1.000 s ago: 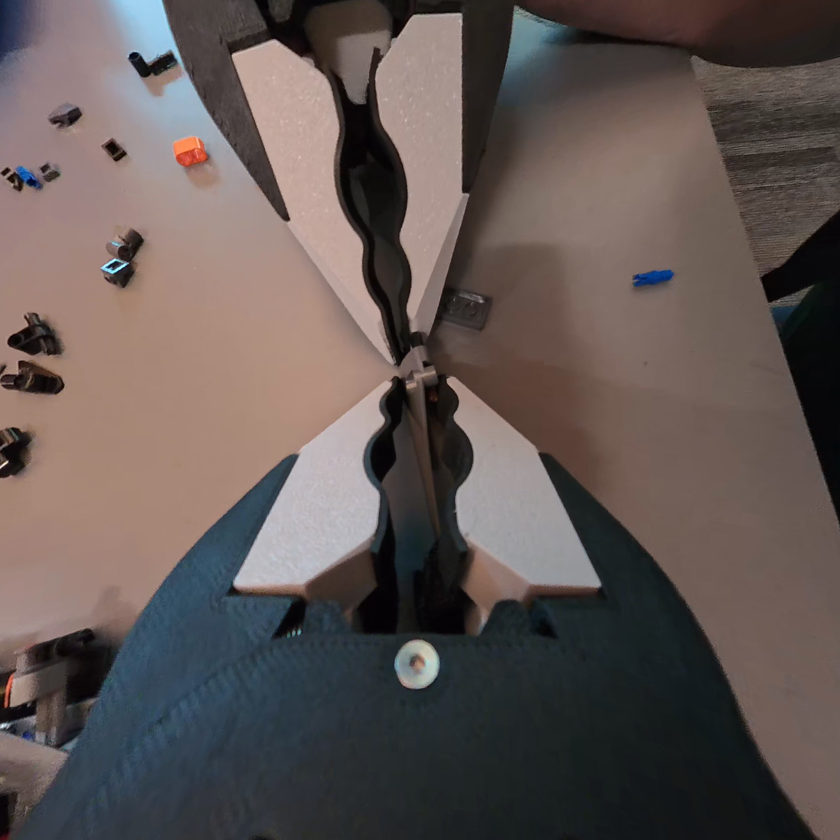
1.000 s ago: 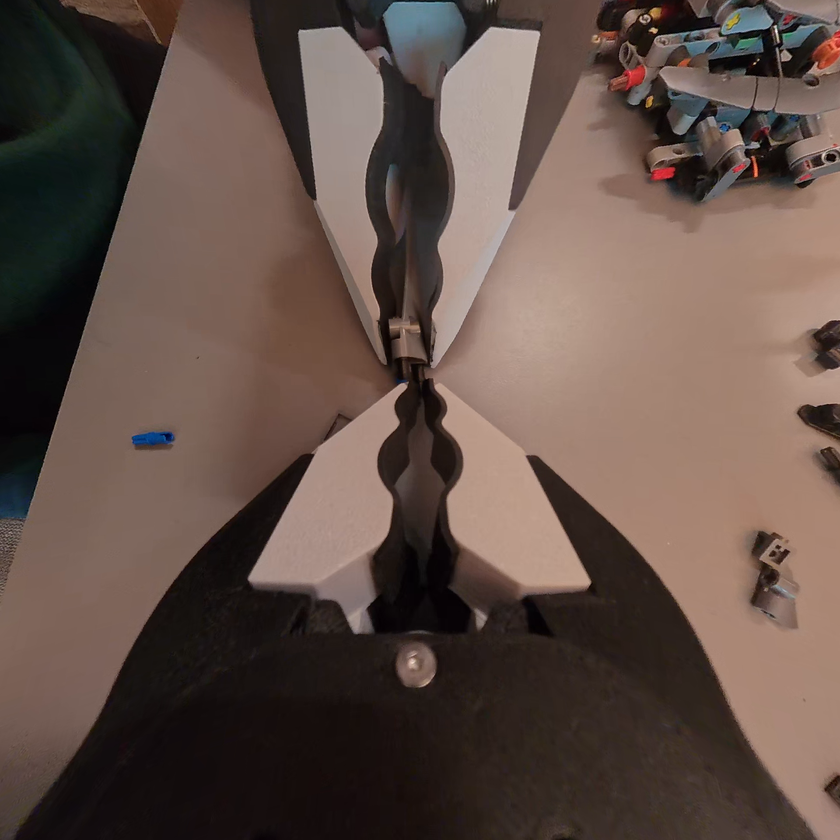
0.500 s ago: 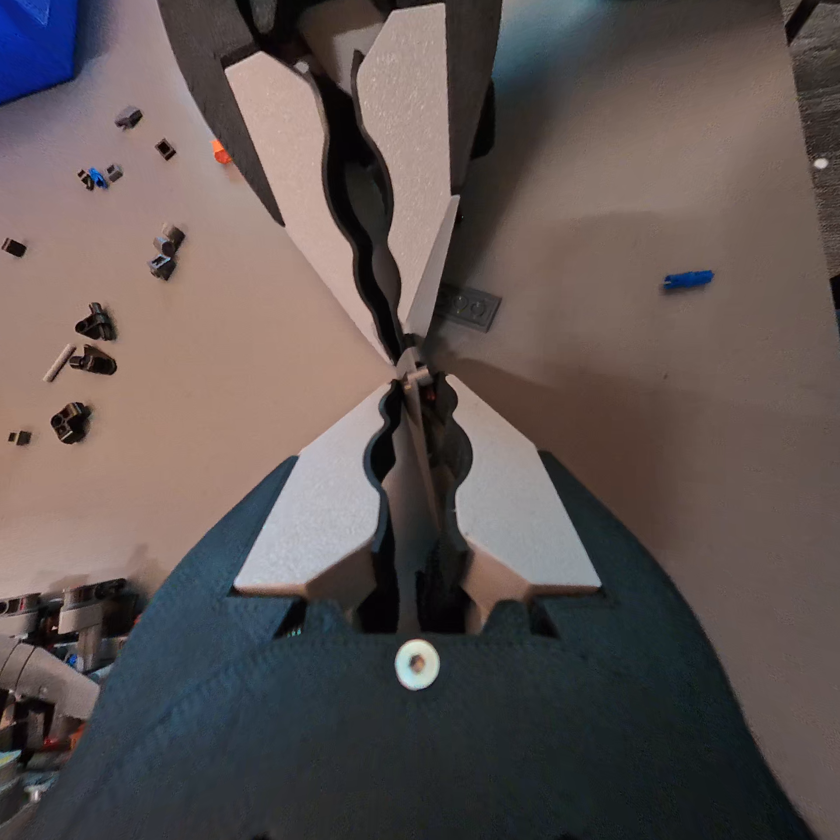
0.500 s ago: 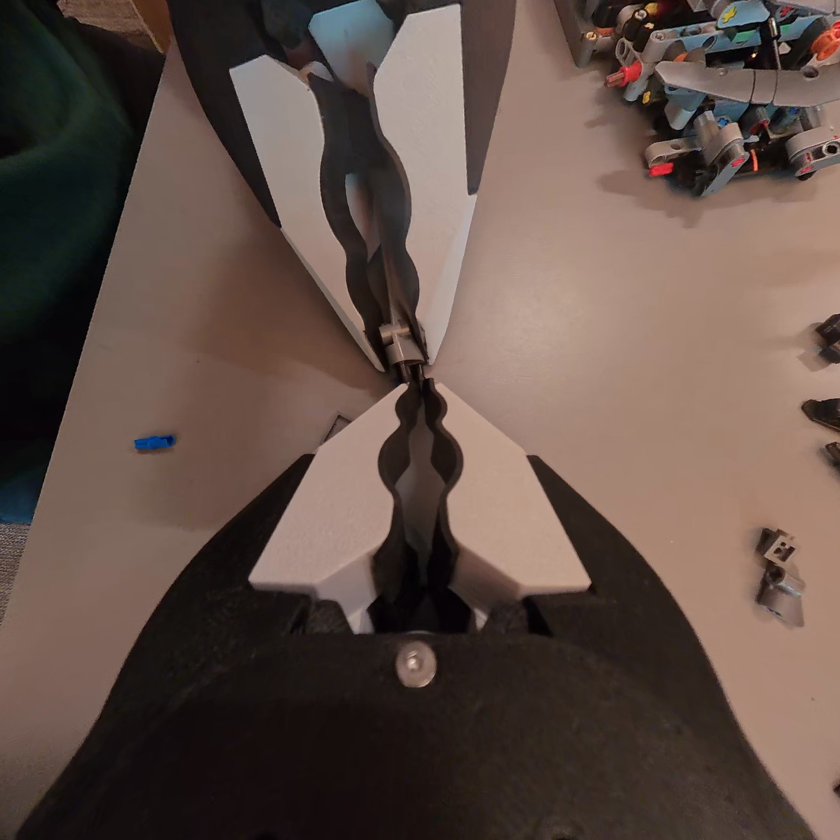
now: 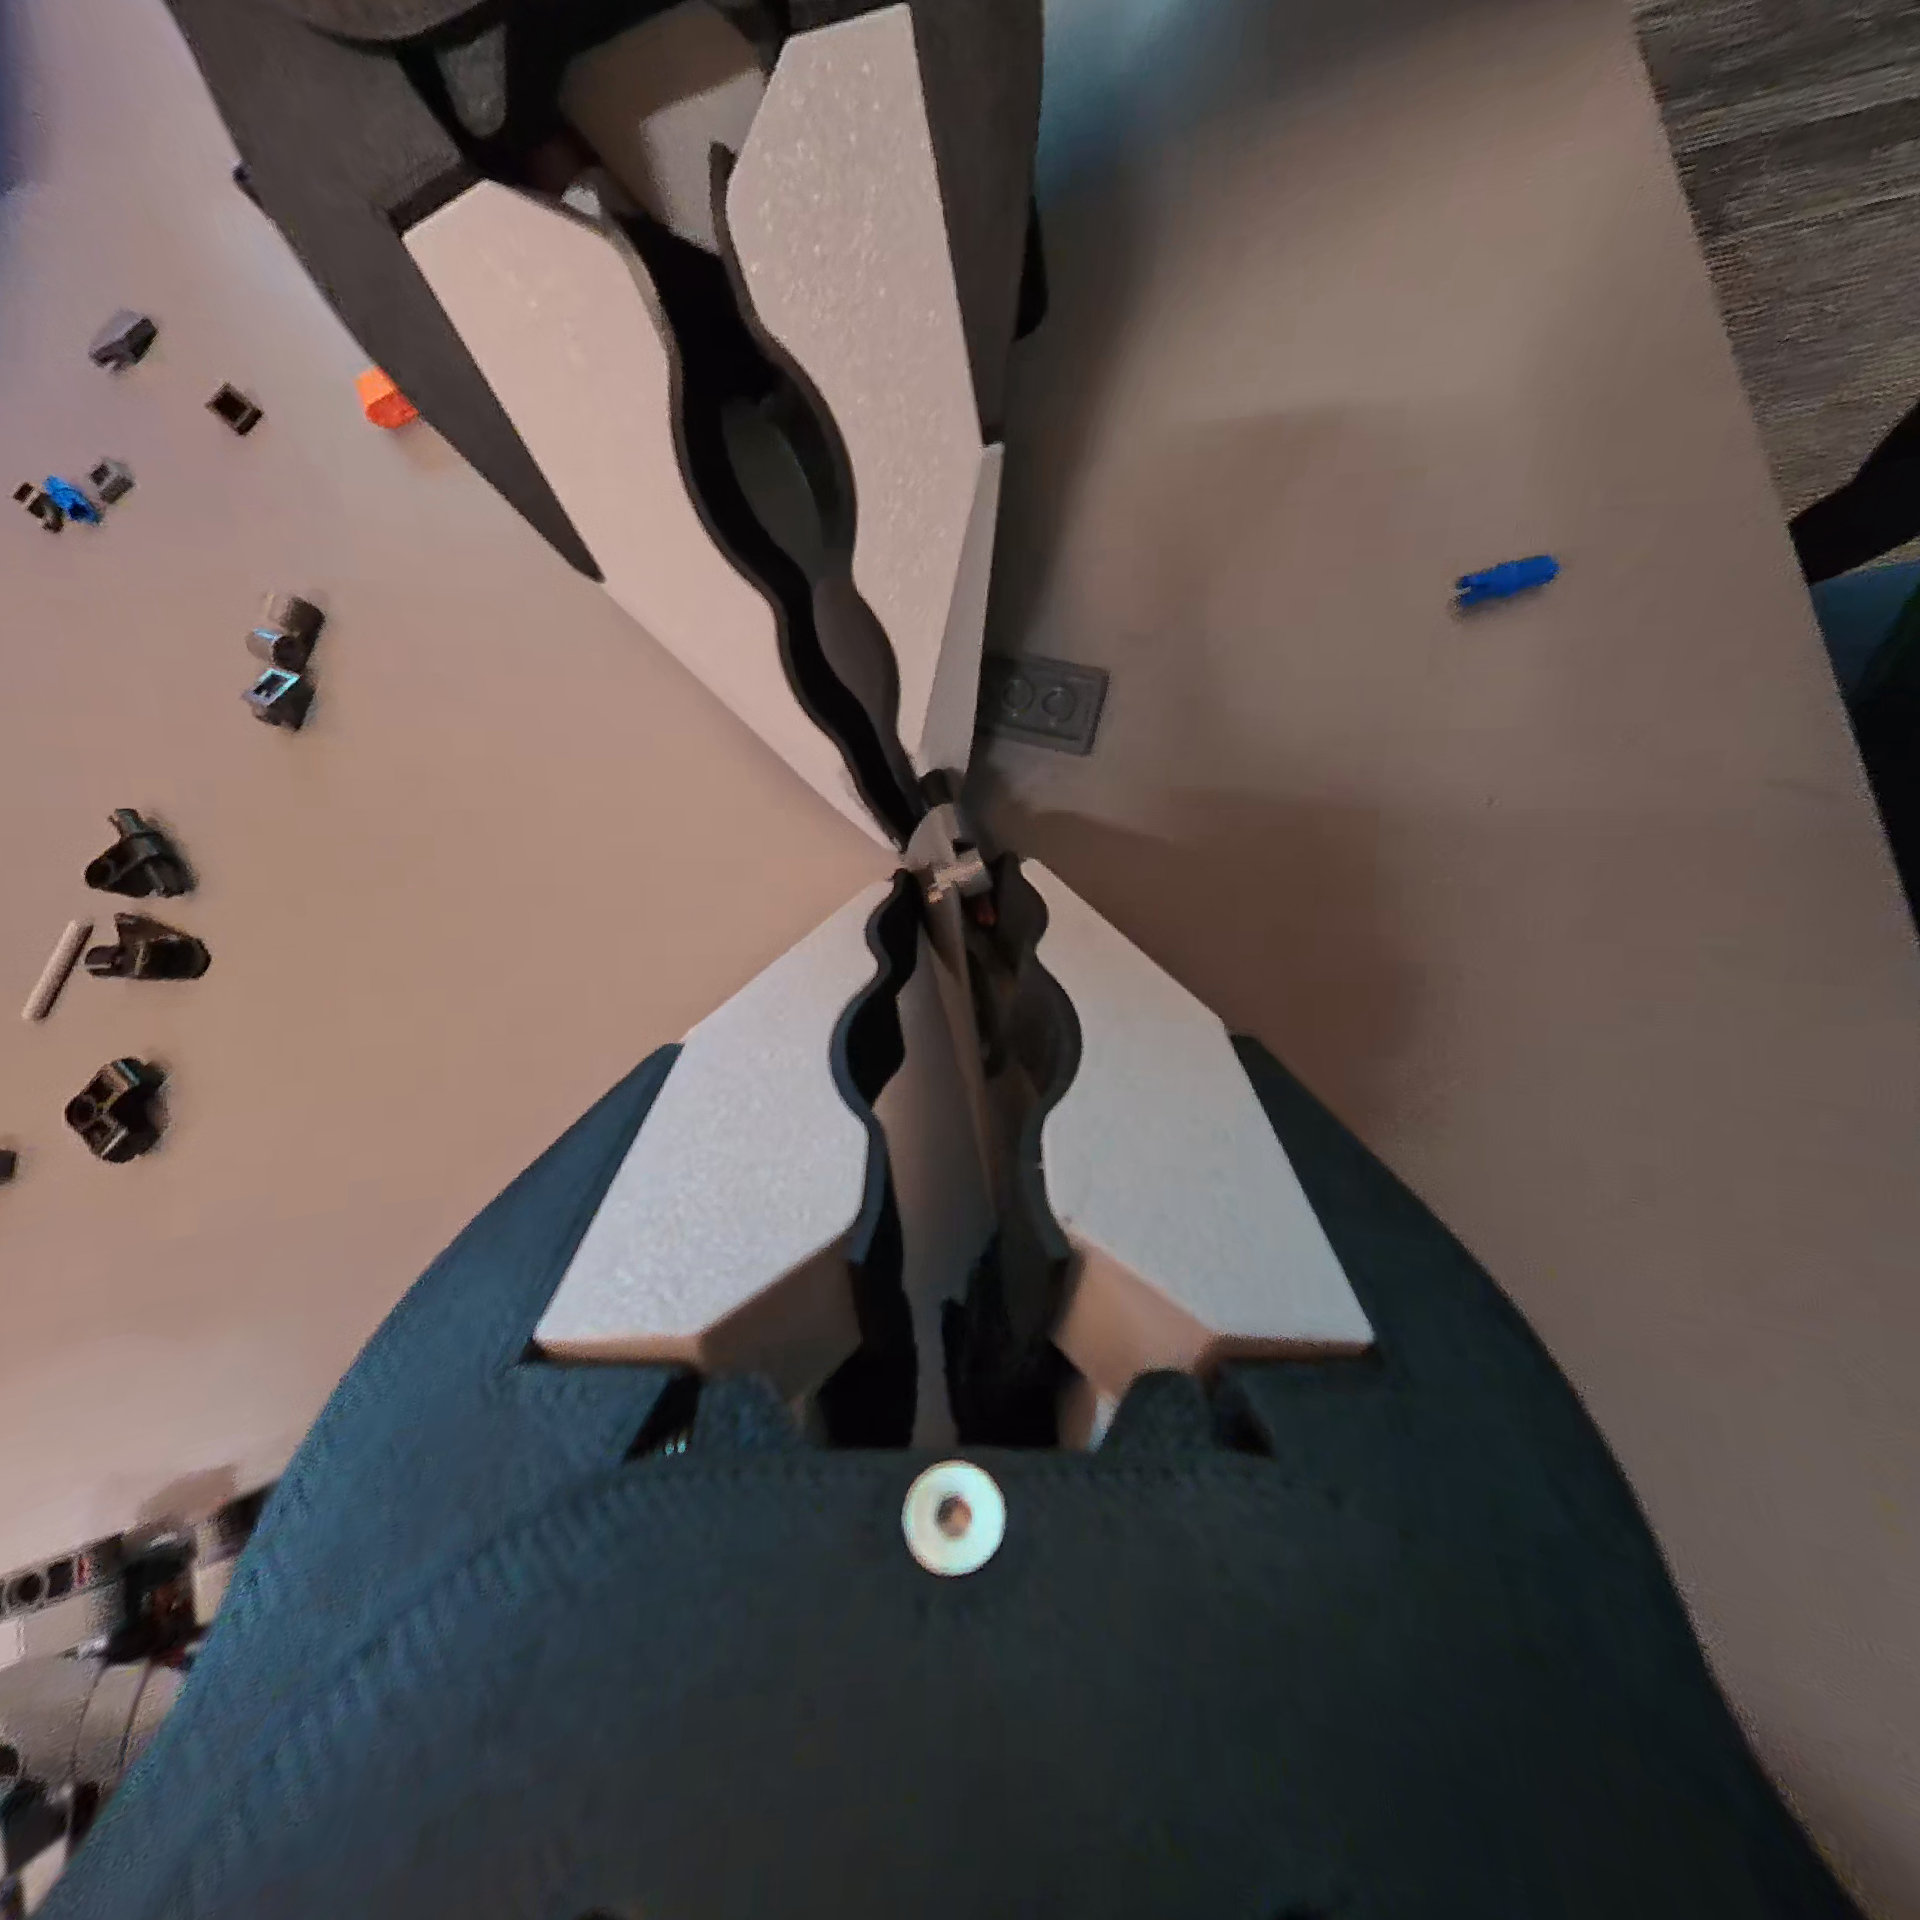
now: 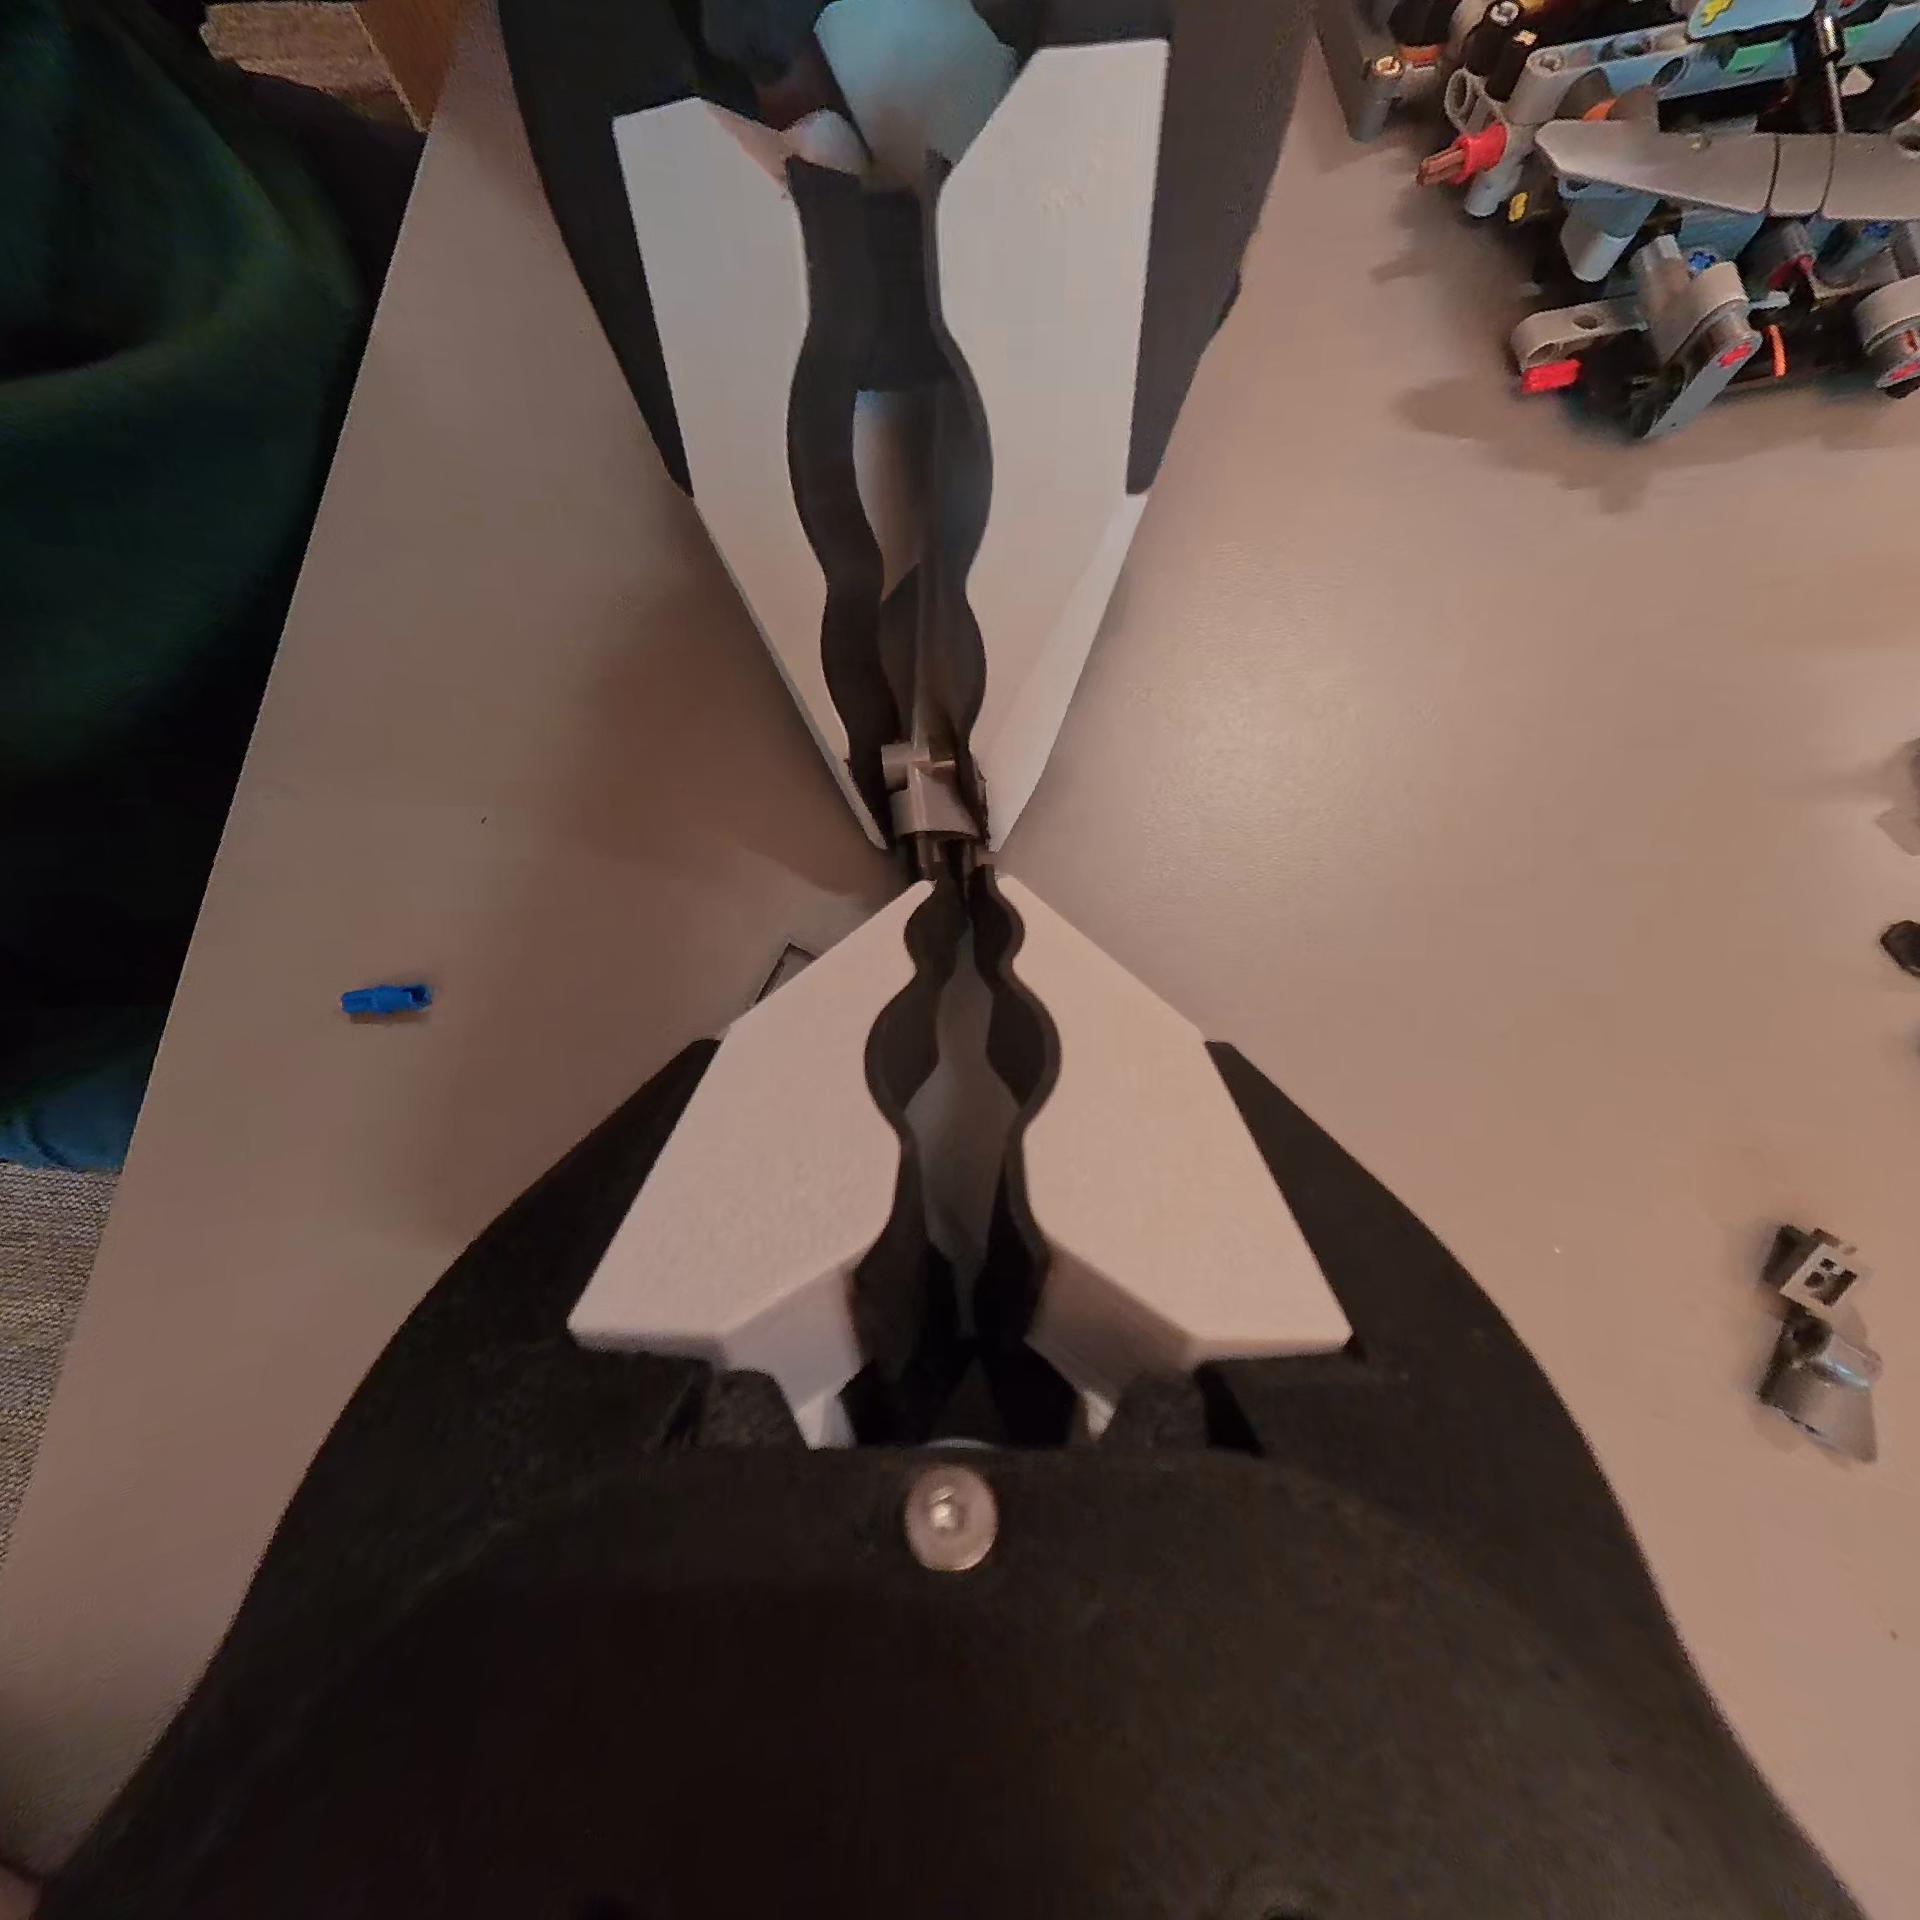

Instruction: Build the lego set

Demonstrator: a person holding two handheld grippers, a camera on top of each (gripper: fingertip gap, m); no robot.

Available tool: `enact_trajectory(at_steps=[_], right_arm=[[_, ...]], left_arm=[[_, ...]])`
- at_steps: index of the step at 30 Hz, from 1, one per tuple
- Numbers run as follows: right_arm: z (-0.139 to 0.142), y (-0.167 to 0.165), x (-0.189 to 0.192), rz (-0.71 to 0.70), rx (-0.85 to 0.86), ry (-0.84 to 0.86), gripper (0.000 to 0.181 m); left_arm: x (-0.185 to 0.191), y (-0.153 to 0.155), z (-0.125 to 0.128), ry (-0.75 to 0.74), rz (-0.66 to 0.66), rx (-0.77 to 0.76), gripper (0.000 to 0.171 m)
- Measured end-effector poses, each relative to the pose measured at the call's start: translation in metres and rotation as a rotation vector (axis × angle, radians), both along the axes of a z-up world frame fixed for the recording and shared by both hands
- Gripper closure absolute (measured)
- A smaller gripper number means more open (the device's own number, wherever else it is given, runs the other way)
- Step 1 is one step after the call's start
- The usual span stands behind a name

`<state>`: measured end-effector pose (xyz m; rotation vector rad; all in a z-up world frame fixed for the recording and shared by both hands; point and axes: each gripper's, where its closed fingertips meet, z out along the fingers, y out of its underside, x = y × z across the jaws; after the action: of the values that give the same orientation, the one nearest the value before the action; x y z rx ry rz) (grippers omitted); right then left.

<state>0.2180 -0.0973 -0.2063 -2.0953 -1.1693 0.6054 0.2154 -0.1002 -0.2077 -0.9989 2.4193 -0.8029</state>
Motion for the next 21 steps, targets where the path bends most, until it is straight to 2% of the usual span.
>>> enact_trajectory(at_steps=[6, 14, 16, 21], right_arm=[[0.000, -0.001, 0.000, 0.016, -0.017, 0.010, 0.181], [0.001, 0.003, 0.001, -0.016, -0.010, 0.020, 0.179], [0.003, 0.004, 0.001, -0.019, -0.008, 0.032, 0.171], [0.002, 0.005, 0.002, -0.026, -0.004, 0.027, 0.170]], left_arm=[[0.000, -0.002, 0.000, -0.008, -0.076, -0.025, 0.158], [0.000, 0.002, 0.001, -0.003, -0.052, -0.055, 0.157], [0.000, 0.005, 0.001, -0.015, -0.027, -0.041, 0.154], [-0.004, 0.011, 0.002, -0.011, 0.009, -0.022, 0.147]])
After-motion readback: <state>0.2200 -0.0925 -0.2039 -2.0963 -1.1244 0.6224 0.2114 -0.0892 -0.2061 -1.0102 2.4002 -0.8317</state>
